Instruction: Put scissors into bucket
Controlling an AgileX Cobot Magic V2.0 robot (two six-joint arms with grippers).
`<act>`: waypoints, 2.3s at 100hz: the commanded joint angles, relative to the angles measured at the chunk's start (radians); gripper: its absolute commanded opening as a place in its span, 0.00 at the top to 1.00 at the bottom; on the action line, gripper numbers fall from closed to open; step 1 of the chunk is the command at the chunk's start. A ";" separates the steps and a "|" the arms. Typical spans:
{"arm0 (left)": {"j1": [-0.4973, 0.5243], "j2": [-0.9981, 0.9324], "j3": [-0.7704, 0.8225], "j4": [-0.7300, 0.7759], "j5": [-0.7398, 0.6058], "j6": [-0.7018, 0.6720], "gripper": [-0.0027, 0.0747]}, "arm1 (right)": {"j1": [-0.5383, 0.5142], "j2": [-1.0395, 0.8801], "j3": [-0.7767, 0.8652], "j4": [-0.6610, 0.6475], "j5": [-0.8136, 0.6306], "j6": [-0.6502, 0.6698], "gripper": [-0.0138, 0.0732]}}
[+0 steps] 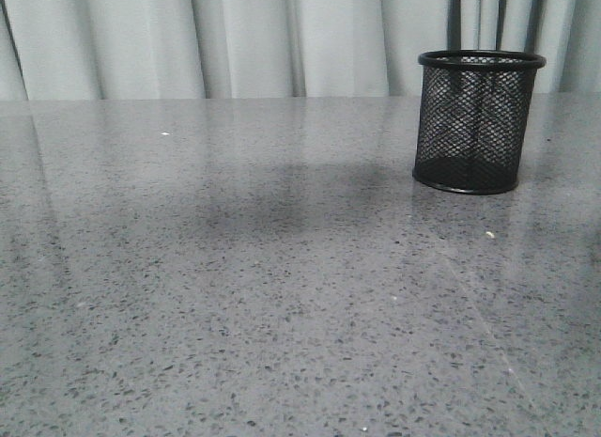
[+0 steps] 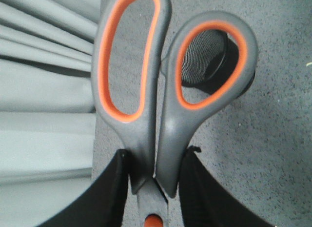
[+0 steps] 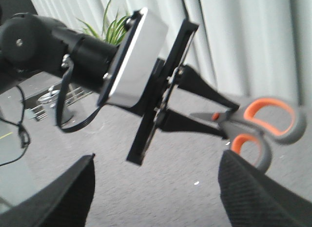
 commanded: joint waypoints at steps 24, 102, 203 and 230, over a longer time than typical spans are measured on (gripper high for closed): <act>-0.062 -0.087 -0.032 -0.017 -0.179 -0.008 0.87 | -0.001 0.024 -0.035 -0.077 -0.211 -0.033 0.12; -0.100 -0.087 -0.032 -0.022 -0.178 0.001 0.87 | -0.001 0.225 -0.072 0.081 -0.290 -0.033 0.22; -0.096 -0.276 -0.032 0.050 -0.141 -0.284 0.54 | -0.283 0.250 -0.262 -0.041 0.085 -0.024 0.91; -0.096 -0.436 0.001 0.130 -0.119 -0.553 0.75 | -0.472 0.306 -0.520 -0.366 0.541 0.179 0.91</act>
